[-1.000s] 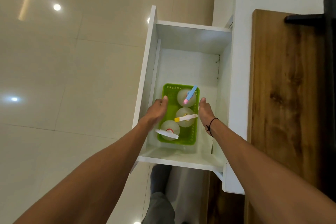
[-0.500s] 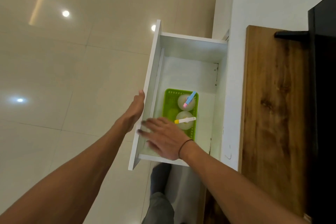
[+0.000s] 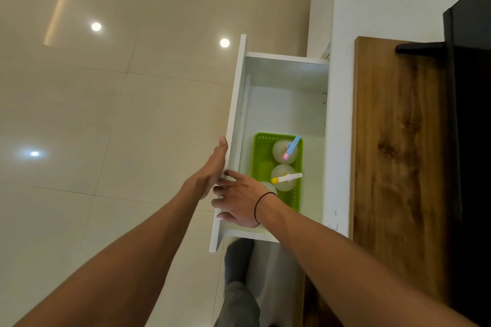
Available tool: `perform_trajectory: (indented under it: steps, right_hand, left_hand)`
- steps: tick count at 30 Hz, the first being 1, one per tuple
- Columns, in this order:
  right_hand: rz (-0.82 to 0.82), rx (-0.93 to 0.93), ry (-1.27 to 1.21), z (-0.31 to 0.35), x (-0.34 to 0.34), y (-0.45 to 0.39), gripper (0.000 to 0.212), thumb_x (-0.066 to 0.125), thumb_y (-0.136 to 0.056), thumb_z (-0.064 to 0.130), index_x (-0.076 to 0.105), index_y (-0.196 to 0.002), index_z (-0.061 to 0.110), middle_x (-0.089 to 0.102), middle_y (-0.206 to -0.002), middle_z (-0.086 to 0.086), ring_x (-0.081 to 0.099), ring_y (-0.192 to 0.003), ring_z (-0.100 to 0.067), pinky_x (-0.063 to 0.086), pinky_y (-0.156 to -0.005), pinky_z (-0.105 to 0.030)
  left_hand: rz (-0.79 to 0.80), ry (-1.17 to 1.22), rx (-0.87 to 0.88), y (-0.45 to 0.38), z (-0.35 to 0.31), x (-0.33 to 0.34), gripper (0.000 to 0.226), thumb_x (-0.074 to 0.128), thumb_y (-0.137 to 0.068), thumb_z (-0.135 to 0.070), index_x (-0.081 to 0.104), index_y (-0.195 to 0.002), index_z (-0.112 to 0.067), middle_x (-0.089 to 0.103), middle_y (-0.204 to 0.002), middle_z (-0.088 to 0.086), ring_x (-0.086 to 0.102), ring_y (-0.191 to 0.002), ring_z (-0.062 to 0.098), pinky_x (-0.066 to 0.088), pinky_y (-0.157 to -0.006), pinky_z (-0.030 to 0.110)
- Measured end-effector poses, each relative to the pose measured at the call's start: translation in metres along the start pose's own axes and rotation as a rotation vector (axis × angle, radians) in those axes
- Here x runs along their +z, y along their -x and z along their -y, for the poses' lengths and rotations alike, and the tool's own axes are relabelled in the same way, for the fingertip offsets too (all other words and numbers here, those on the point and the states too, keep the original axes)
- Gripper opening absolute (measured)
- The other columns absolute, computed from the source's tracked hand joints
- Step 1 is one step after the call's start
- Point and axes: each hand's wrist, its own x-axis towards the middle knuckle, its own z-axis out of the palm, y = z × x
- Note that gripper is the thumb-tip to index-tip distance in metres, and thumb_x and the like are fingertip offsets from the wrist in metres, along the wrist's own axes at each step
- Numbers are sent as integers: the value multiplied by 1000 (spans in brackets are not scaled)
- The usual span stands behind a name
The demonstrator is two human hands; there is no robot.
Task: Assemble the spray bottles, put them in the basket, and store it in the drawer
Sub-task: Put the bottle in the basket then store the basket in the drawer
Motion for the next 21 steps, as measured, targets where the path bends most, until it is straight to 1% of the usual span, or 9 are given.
perform_trajectory:
  steps: [3, 6, 7, 10, 11, 12, 14, 16, 21]
  right_hand:
    - [20, 39, -43, -1, 3, 14, 46, 34, -106, 55, 62, -130, 28, 61, -135, 2, 41, -145, -24, 20, -125, -46]
    - [46, 72, -66, -4, 7, 29, 48, 33, -107, 56, 61, -132, 26, 60, -140, 0, 40, -146, -24, 19, -125, -47]
    - [54, 82, -73, -5, 8, 35, 49, 32, -107, 56, 61, -132, 27, 59, -142, -1, 39, -147, -23, 18, -126, -47]
    - [87, 123, -106, -7, 12, 49, 50, 31, -107, 57, 61, -133, 27, 56, -149, -1, 35, -151, -22, 11, -128, -51]
    - [101, 142, -118, -7, 14, 54, 50, 31, -107, 57, 61, -133, 28, 55, -151, -1, 34, -152, -22, 8, -128, -52]
    - [117, 160, -126, -7, 14, 59, 50, 30, -107, 57, 61, -133, 28, 53, -154, -1, 33, -153, -21, 5, -129, -54]
    - [155, 190, -130, -8, 16, 69, 53, 29, -107, 58, 60, -138, 28, 50, -158, -1, 30, -156, -22, 1, -129, -58]
    - [192, 214, -137, -9, 17, 81, 55, 27, -108, 58, 56, -143, 28, 48, -161, -1, 26, -158, -23, -4, -128, -61]
    - [224, 283, -180, -10, 22, 108, 55, 29, -108, 57, 58, -143, 26, 41, -165, -3, 18, -161, -27, -13, -124, -62]
  left_hand:
    - [-11, -8, 10, 4, -3, 21, 91, 9, -92, -86, 13, -167, -34, 24, -172, 6, 40, -148, 33, 29, -103, 38]
    - [-4, 15, 47, 6, -6, 40, 83, 12, -96, -82, 10, -166, -37, 16, -174, 2, 36, -150, 33, 26, -97, 38]
    - [5, 18, 53, 7, -6, 46, 82, 13, -96, -81, 10, -165, -38, 15, -174, 2, 41, -145, 34, 27, -96, 38]
    - [33, 35, 75, 11, -4, 64, 78, 16, -96, -82, 11, -164, -44, 21, -172, 4, 60, -111, 25, 35, -88, 36]
    - [38, 40, 88, 13, -3, 70, 77, 17, -96, -81, 12, -163, -45, 23, -171, 4, 60, -115, 25, 36, -88, 35]
    - [47, 44, 100, 14, -1, 77, 76, 19, -96, -81, 12, -163, -46, 24, -171, 5, 56, -128, 30, 34, -91, 37]
    - [73, 46, 100, 15, 3, 90, 79, 21, -94, -83, 12, -163, -46, 24, -171, 9, 40, -147, 37, 32, -102, 46]
    - [90, 49, 92, 17, 4, 103, 80, 21, -93, -85, 12, -163, -47, 24, -172, 11, 34, -152, 36, 28, -115, 52]
    - [127, 31, 74, 24, -1, 132, 85, 15, -93, -85, 10, -165, -41, 18, -174, 10, 23, -158, 36, 15, -124, 58]
